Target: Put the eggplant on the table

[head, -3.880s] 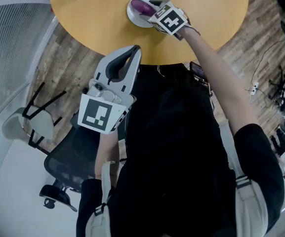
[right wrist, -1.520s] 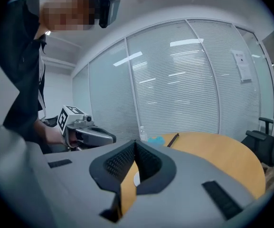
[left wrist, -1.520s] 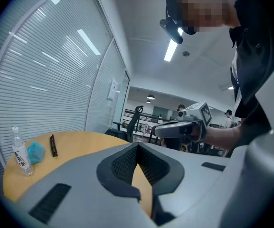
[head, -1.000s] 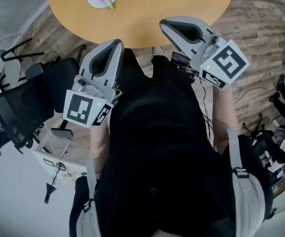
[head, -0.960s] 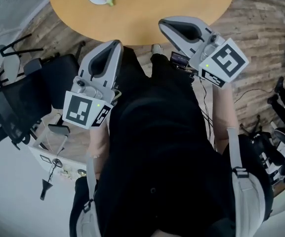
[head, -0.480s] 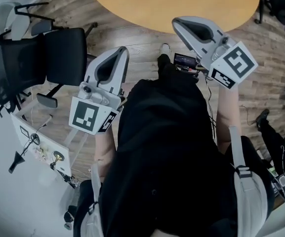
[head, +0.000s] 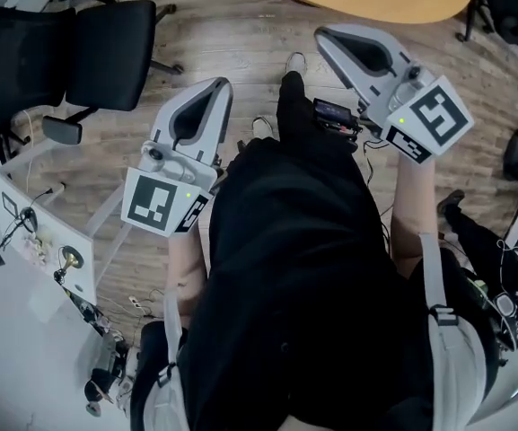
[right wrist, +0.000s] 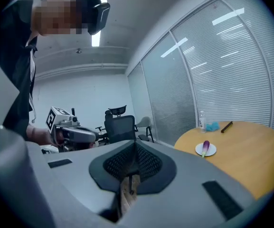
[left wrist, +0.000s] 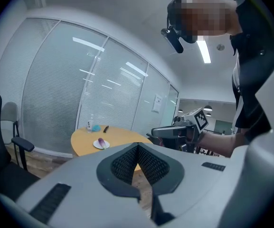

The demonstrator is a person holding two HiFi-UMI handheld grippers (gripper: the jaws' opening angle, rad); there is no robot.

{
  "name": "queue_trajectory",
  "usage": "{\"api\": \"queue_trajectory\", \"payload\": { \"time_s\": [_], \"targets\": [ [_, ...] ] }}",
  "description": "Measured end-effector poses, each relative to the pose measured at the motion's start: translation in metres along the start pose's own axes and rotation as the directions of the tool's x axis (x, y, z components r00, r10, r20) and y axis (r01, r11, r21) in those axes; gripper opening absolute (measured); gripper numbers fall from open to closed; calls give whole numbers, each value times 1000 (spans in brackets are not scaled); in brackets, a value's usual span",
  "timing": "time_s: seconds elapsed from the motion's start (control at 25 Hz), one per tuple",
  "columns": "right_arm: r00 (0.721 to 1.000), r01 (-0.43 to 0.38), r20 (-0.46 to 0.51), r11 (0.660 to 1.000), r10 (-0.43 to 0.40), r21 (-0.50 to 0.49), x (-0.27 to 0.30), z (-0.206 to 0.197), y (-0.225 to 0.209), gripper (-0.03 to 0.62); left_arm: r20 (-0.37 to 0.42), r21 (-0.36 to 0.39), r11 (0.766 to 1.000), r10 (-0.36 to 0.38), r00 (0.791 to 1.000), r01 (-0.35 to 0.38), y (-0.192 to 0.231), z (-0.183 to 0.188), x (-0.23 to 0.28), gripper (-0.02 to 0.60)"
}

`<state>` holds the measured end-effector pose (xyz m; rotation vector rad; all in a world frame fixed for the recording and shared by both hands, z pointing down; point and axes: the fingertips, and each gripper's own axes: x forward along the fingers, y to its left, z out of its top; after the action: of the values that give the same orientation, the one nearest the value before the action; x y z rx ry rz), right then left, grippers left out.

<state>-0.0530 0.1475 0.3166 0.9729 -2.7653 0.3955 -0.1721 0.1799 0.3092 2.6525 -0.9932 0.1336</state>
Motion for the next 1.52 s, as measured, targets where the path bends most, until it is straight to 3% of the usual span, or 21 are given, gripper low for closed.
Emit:
{"api": "queue_trajectory", "payload": {
  "time_s": [0.2, 0.44, 1.0, 1.52],
  "targets": [
    [1000, 24, -7, 999, -24, -24, -30, -16, 70, 18, 6, -15, 998, -57, 998, 58, -31, -26, -47, 11],
    [993, 121, 0, 992, -121, 22, -77, -32, 119, 18, -7, 7, 984, -177, 984, 177, -76, -35, -79, 11],
    [965, 254, 62, 967, -254, 7, -141, -32, 133, 17, 27, 27, 964, -264, 964, 263, -116, -30, -77, 11],
    [967, 243, 75, 970, -242, 5, -147, -39, 141, 17, 20, 44, 962, -270, 963, 269, -128, -36, -81, 11]
  ]
}}
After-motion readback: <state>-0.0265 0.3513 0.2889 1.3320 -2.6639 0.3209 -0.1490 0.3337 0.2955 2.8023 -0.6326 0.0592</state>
